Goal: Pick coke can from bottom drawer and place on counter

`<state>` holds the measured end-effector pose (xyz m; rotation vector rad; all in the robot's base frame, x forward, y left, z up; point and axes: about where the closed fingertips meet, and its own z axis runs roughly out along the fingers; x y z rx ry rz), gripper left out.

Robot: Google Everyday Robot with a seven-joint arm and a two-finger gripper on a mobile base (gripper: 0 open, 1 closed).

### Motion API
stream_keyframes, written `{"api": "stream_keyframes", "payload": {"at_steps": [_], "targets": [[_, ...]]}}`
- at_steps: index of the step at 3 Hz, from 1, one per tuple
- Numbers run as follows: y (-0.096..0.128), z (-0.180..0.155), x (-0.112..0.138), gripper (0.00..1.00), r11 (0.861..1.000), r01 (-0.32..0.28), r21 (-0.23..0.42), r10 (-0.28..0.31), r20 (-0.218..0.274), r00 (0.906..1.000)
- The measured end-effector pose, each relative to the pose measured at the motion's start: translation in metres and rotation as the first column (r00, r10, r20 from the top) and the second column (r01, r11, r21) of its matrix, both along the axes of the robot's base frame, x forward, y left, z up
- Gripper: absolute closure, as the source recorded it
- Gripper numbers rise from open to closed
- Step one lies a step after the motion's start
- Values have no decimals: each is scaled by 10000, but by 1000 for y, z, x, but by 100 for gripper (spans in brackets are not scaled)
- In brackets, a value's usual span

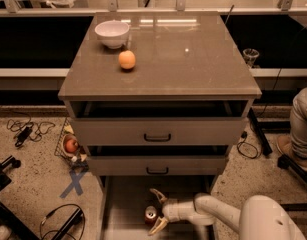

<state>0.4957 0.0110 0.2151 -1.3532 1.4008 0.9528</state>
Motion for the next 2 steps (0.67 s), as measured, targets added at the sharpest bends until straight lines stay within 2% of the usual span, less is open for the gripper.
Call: {"api": "stream_keyframes", "payload": {"at_steps": [1,2], "targets": [[0,-21,5,0,9993,-184,-316,183,-31,9998],[-3,-33,7,15,9986,-310,-434,305,-113,9995]]}}
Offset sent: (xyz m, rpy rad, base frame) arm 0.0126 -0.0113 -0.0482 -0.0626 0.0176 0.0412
